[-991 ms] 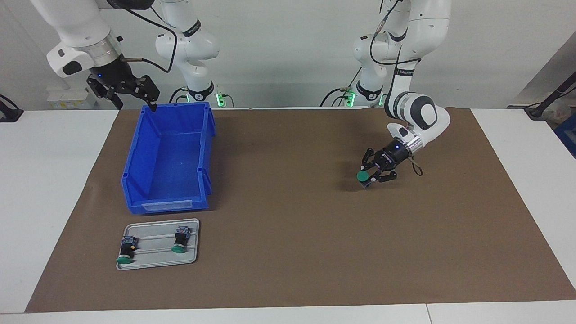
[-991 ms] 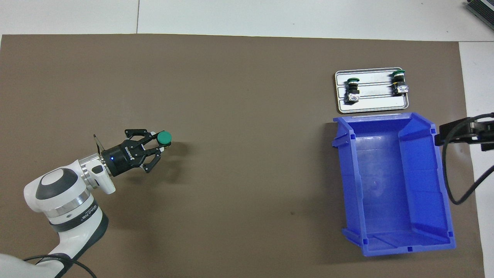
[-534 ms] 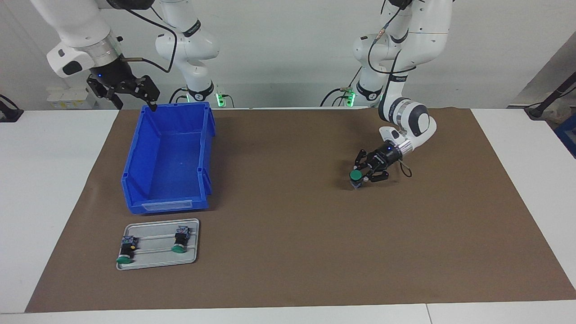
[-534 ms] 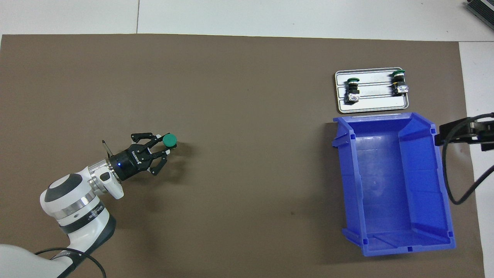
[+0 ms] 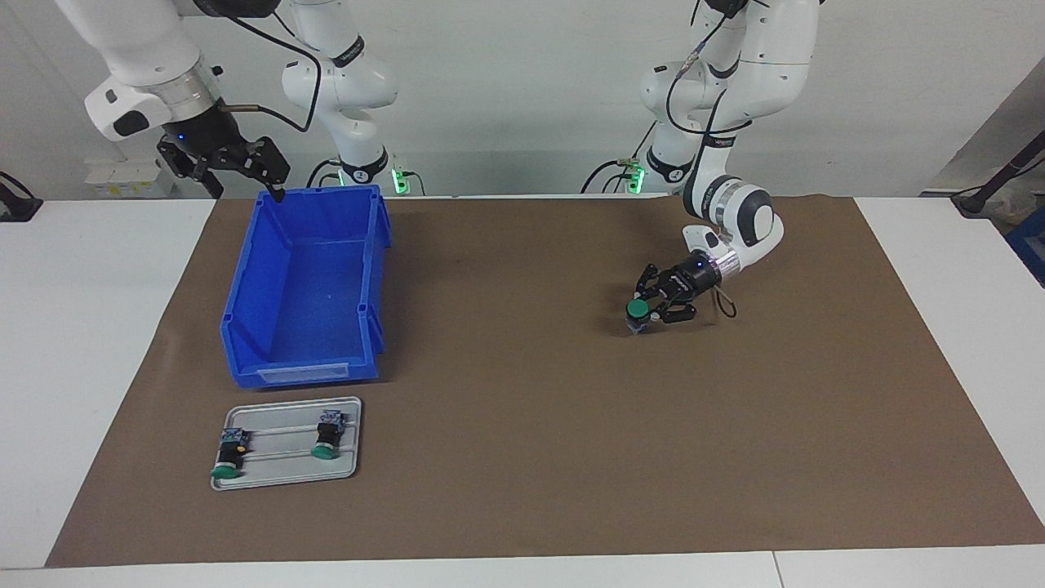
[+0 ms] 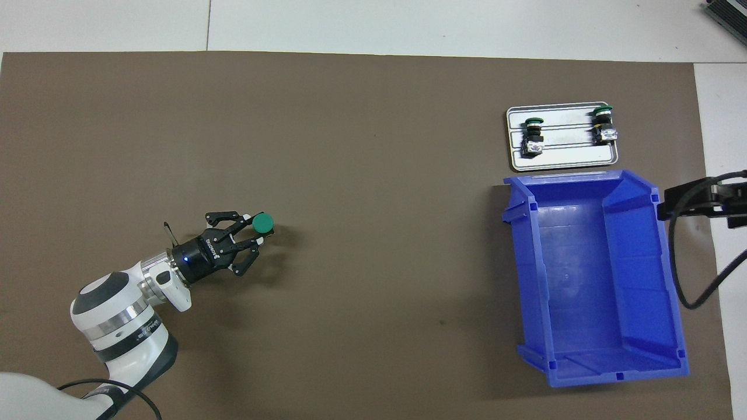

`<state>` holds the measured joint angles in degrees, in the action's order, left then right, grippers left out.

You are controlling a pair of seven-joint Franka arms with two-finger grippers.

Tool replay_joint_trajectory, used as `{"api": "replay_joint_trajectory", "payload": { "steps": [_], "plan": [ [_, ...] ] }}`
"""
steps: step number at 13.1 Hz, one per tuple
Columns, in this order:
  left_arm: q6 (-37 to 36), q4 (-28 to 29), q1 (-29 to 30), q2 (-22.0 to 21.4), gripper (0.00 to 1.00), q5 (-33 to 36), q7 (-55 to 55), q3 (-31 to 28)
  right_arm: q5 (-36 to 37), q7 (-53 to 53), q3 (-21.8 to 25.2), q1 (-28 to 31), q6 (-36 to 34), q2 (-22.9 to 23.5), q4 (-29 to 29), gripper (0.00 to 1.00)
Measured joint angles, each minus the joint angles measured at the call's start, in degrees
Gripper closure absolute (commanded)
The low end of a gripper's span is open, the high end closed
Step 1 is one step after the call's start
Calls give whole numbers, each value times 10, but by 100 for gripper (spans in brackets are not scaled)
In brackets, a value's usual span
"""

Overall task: Place and press button with both arms
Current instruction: 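Lower the button upright onto the table and open the left gripper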

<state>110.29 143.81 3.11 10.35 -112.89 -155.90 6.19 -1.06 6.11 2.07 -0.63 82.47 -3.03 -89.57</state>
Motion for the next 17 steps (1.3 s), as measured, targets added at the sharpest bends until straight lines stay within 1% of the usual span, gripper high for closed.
{"api": "replay_joint_trajectory", "payload": {
  "steps": [1, 2, 3, 4, 10, 12, 14, 17],
  "plan": [
    [-1, 3, 0, 0, 34, 0, 0, 0, 0, 0, 0, 0, 0, 0, 0, 1],
    [-2, 6, 0, -1, 30, 0, 0, 0, 0, 0, 0, 0, 0, 0, 0, 1],
    [-3, 8, 0, -1, 23, -1, 0, 0, 0, 0, 0, 0, 0, 0, 0, 1],
    [-3, 8, 0, -1, 21, -1, 0, -1, 0, 0, 0, 0, 0, 0, 0, 1],
    [-5, 14, 2, -2, 21, -2, 16, -2, 0, 0, 0, 0, 0, 0, 0, 1],
    [-5, 18, 2, -2, 30, -2, 36, -1, 0, 0, 0, 0, 0, 0, 0, 1],
    [-5, 21, 2, -2, 31, 4, 55, 1, 0, 0, 0, 0, 0, 0, 0, 1],
    [-5, 22, 3, -3, 31, 39, 101, -1, 0, 0, 0, 0, 0, 0, 0, 1]
  ]
}}
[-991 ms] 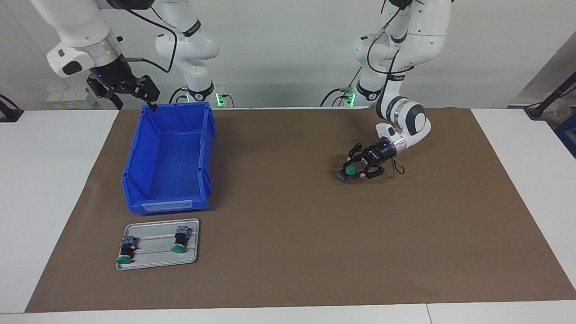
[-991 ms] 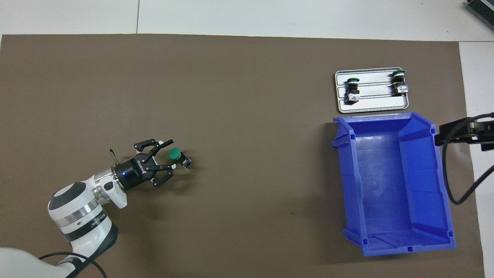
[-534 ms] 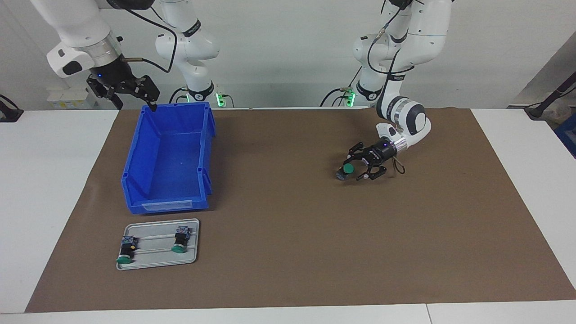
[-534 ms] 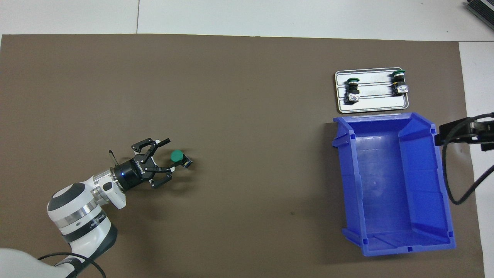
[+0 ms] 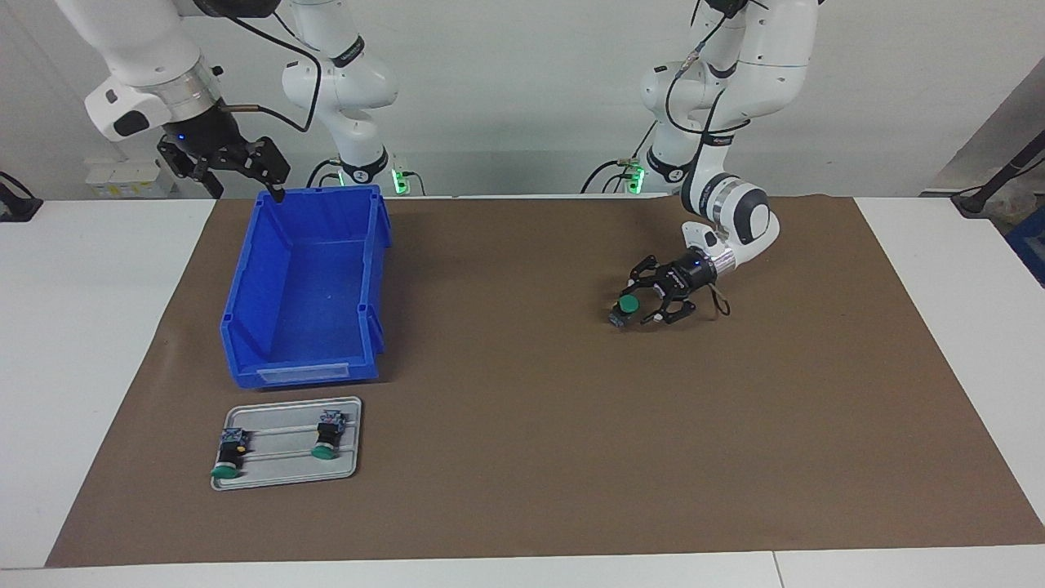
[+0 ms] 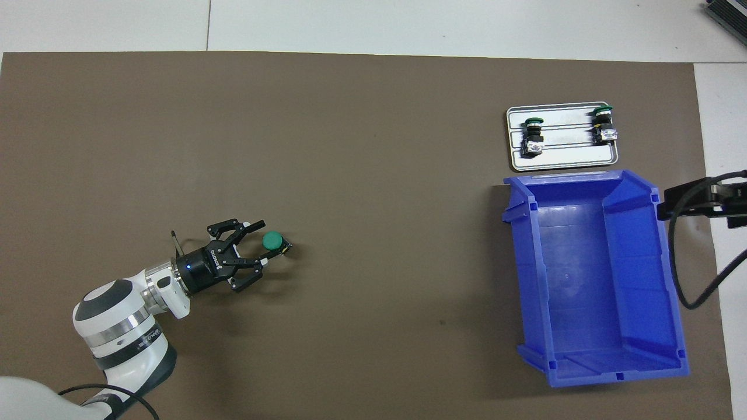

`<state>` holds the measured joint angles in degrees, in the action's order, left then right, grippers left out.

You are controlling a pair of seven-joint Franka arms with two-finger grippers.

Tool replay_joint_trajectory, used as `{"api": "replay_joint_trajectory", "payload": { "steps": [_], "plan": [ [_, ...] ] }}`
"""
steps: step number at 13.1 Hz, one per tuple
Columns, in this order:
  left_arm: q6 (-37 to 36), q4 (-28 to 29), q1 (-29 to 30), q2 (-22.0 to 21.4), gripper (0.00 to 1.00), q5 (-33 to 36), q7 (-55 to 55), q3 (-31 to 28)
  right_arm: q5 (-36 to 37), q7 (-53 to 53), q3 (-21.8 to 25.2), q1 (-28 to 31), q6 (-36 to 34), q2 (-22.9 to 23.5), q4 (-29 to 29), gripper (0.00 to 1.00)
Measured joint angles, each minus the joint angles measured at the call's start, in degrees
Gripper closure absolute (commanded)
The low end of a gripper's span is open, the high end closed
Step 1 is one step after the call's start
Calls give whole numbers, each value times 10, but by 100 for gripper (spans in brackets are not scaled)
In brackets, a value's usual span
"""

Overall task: Place and press button with both arms
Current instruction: 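Lower the button upright onto the table and open the left gripper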

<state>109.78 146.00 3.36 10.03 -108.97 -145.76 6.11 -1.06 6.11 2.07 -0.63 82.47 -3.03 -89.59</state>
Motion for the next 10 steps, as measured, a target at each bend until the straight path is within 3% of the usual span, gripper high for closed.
{"api": "replay_joint_trajectory", "payload": {
  "steps": [6, 10],
  "plan": [
    [-14, 0, 24, -5, 29, 30, 63, -3, 0, 0, 0, 0, 0, 0, 0, 1],
    [-21, -9, 102, -12, 29, 160, 123, -4, 0, 0, 0, 0, 0, 0, 0, 1]
  ]
}}
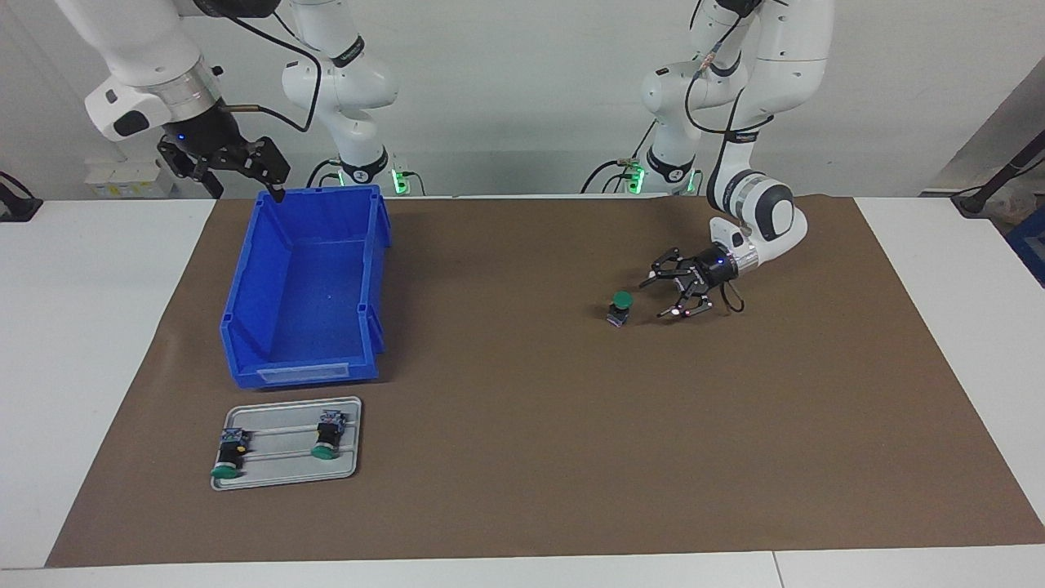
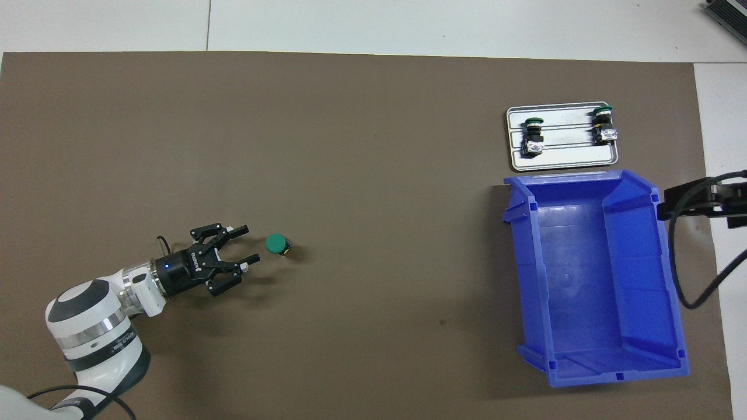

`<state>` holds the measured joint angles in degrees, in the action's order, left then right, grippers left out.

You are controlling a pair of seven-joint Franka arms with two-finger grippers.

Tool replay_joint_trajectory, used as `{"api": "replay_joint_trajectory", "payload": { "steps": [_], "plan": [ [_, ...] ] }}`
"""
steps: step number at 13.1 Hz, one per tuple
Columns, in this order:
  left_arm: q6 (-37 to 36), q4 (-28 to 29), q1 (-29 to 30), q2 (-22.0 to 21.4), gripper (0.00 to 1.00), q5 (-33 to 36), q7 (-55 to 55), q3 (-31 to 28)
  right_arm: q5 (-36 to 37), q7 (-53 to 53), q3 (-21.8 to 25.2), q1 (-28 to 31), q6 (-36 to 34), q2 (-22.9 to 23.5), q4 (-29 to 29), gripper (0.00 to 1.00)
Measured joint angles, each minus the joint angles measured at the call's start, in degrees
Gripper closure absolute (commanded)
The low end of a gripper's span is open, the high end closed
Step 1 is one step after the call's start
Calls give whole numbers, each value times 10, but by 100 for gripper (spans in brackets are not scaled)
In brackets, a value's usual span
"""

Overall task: Place and press button with both arms
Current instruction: 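Lower the button upright onto the table and open the left gripper, then draw the left gripper back from the button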

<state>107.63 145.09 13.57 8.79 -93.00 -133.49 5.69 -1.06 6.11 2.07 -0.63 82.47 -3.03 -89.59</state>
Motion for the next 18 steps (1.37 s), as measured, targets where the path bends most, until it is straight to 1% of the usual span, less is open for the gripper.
{"api": "replay_joint_trajectory", "payload": {
  "steps": [3, 5, 8, 10, 12, 14, 16, 17, 18],
  "plan": [
    [-20, -40, 60, -9, 29, 134, 107, -2, 0, 0, 0, 0, 0, 0, 0, 1],
    [-22, -81, 73, -30, 29, 212, 220, -3, 0, 0, 0, 0, 0, 0, 0, 1],
    [-22, -150, 71, -93, 29, 342, 442, 3, 0, 0, 0, 0, 0, 0, 0, 1],
    [-28, -191, 71, -129, 29, 404, 564, 8, 0, 0, 0, 0, 0, 0, 0, 1],
    [-30, -219, 63, -149, 29, 455, 644, 12, 0, 0, 0, 0, 0, 0, 0, 1],
    [-29, -248, 34, -161, 31, 523, 732, 14, 0, 0, 0, 0, 0, 0, 0, 1],
    [-23, -286, -15, -163, 85, 592, 838, 15, 0, 0, 0, 0, 0, 0, 0, 1],
    [-13, -300, -44, -163, 94, 627, 891, 16, 0, 0, 0, 0, 0, 0, 0, 1],
    [-4, -310, -73, -163, 100, 669, 944, 17, 0, 0, 0, 0, 0, 0, 0, 1]
  ]
}}
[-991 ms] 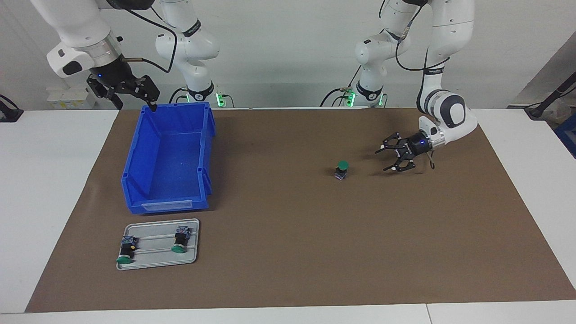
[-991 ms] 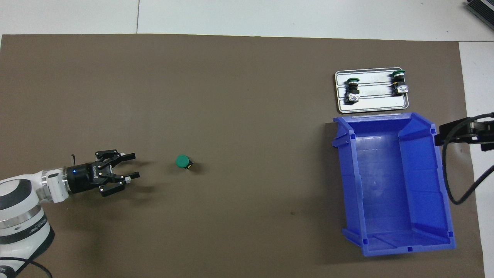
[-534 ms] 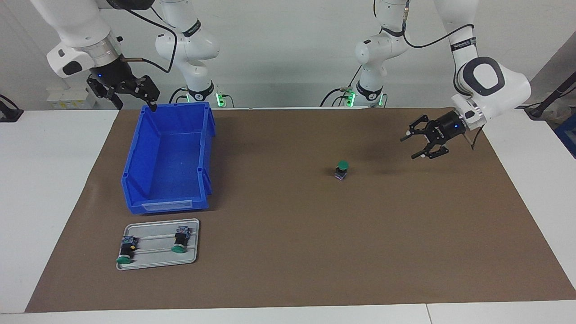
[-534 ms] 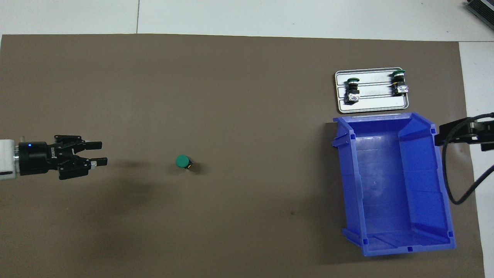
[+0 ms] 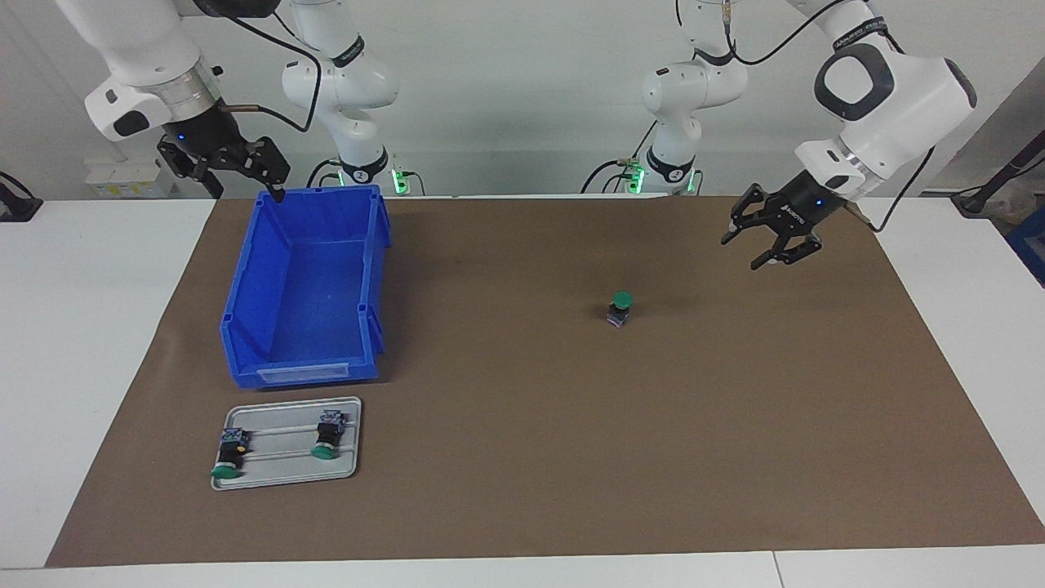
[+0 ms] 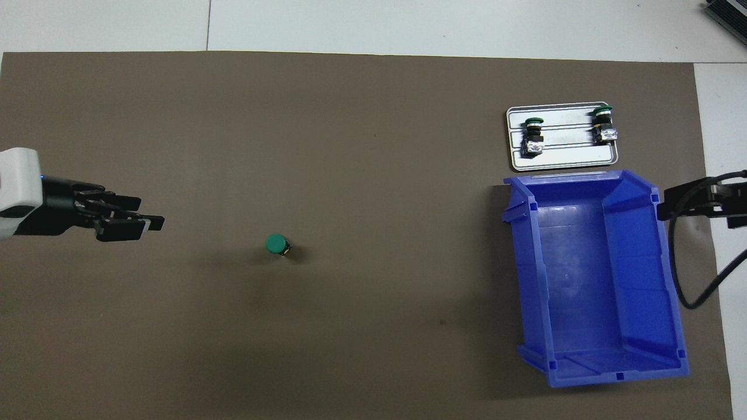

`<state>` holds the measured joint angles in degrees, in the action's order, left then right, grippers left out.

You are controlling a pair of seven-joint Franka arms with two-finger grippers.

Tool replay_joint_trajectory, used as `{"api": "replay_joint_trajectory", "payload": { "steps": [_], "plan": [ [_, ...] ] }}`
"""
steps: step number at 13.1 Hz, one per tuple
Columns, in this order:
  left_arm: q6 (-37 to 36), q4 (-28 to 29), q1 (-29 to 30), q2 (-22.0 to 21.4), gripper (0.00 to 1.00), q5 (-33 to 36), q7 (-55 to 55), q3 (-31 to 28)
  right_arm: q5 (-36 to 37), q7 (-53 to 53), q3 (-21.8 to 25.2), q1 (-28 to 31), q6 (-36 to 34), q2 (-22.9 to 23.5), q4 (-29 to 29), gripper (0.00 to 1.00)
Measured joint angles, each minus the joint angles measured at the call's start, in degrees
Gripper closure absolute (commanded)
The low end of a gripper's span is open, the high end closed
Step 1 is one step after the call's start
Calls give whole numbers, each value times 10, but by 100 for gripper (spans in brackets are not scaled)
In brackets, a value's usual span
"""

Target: Place and press button with both arms

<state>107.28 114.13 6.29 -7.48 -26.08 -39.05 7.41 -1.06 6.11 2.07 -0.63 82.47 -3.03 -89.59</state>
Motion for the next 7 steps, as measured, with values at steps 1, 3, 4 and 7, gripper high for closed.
{"api": "replay_joint_trajectory", "payload": {
  "steps": [1, 3, 4, 7],
  "plan": [
    [11, -4, -28, 1, 100, 39, 52, 1, 0, 0, 0, 0, 0, 0, 0, 1],
    [35, -4, -83, 5, 100, 102, 152, 3, 0, 0, 0, 0, 0, 0, 0, 1],
    [41, -4, -107, 10, 100, 121, 190, 4, 0, 0, 0, 0, 0, 0, 0, 1],
    [64, -1, -178, 41, 100, 196, 313, 5, 0, 0, 0, 0, 0, 0, 0, 1]
  ]
}}
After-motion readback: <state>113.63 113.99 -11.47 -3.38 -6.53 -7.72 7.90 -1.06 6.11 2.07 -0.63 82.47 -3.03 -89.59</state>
